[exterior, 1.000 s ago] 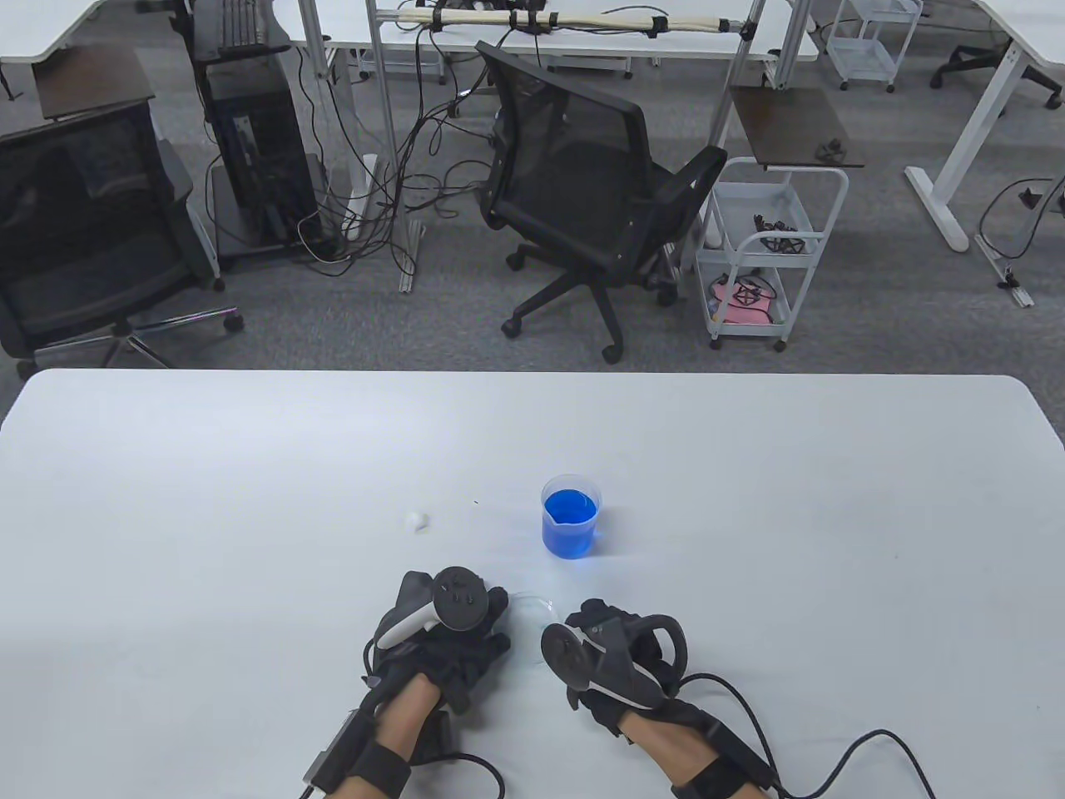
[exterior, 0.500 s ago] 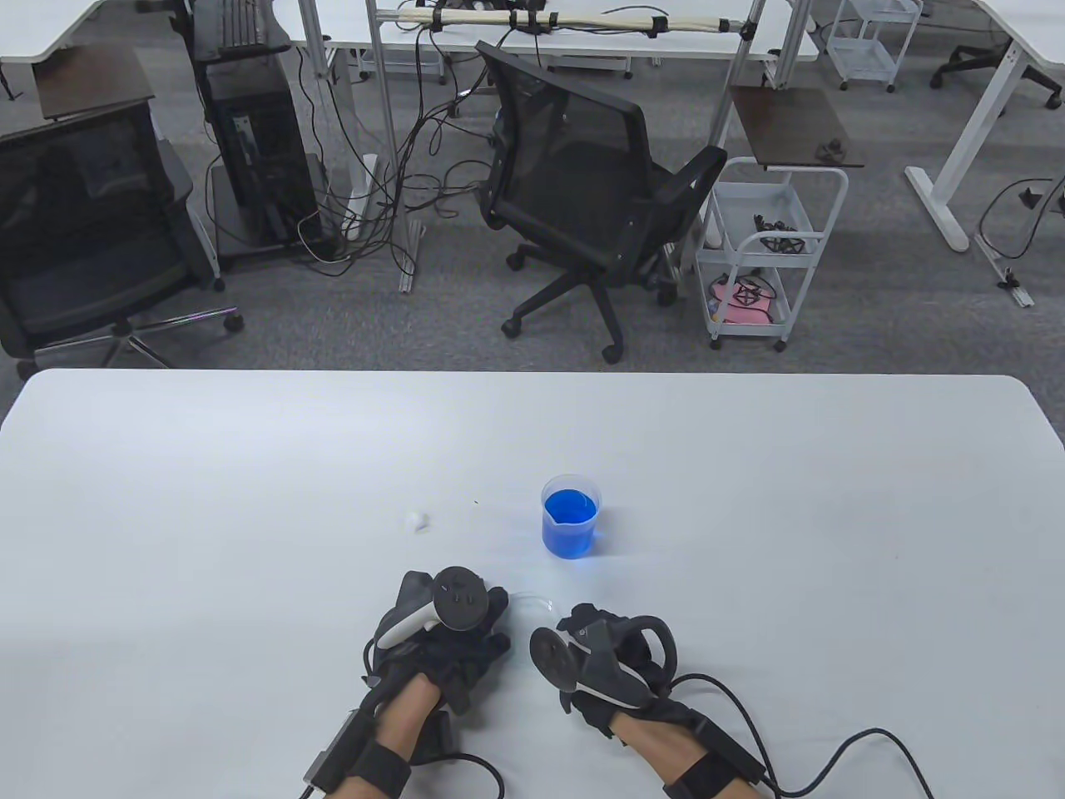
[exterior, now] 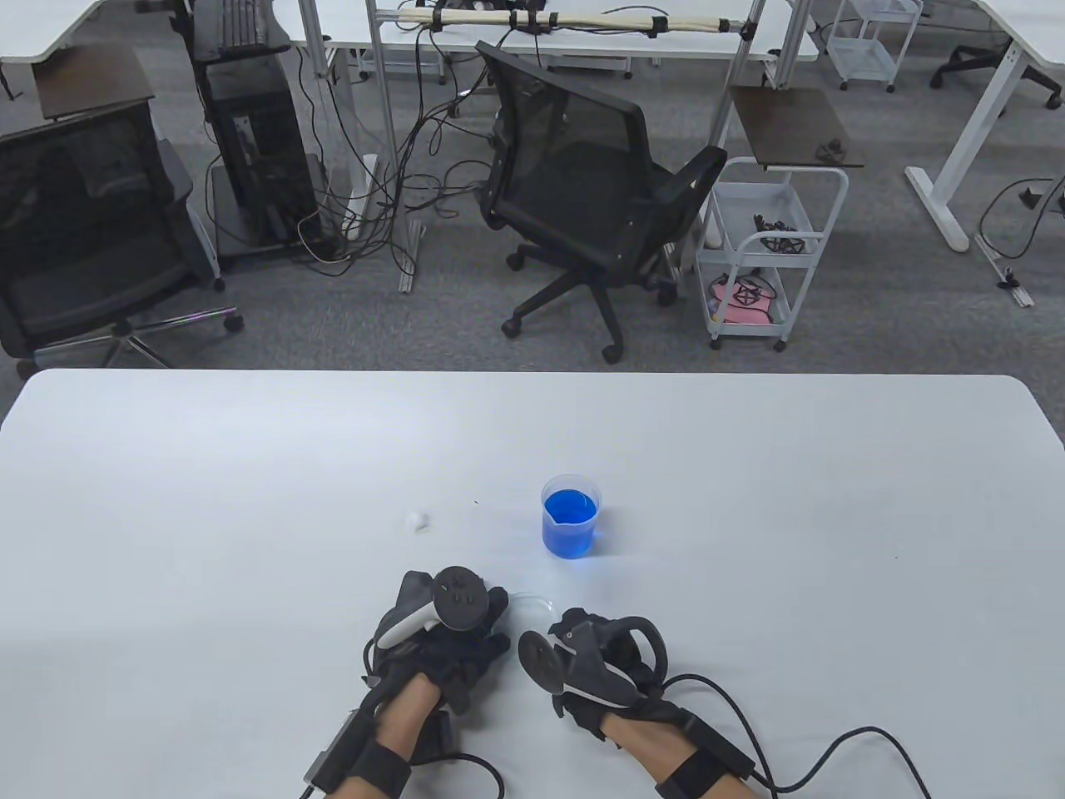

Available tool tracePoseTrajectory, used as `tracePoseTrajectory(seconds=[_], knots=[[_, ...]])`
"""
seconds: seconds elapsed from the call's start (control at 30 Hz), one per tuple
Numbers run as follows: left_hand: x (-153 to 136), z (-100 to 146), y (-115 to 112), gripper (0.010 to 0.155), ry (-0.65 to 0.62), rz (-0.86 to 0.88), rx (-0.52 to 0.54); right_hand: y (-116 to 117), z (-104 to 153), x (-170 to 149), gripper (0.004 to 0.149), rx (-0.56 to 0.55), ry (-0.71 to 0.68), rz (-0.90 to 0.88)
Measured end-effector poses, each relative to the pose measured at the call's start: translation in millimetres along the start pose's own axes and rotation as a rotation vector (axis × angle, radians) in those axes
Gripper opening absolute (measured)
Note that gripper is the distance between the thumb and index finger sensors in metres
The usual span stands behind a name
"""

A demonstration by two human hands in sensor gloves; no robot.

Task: Dip tweezers-held cotton tuft into dye solution and dot onto culture dish

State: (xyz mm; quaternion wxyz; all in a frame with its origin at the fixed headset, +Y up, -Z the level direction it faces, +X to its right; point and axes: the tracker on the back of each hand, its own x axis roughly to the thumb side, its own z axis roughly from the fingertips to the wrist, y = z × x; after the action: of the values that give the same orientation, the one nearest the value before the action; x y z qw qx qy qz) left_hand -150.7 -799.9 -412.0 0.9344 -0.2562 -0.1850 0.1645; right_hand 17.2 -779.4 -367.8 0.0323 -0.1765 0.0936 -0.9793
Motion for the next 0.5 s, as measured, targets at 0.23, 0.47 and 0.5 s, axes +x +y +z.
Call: tracePoseTrajectory(seconds=[0.23, 0.47, 0.5], knots=[[0, 0, 0, 0.067, -0.001, 0.001, 0.001, -20, -8, -10, 0.041, -0.080, 0.051, -0.045], [0, 0, 0, 0.067, -0.001, 0.001, 0.001, -5, -12, -8, 0.040, -0.025, 0.048, -0.014], [0, 0, 0, 0.067, -0.001, 0.001, 0.001, -3, -12, -8, 0.041, -0.015, 0.046, -0.007]])
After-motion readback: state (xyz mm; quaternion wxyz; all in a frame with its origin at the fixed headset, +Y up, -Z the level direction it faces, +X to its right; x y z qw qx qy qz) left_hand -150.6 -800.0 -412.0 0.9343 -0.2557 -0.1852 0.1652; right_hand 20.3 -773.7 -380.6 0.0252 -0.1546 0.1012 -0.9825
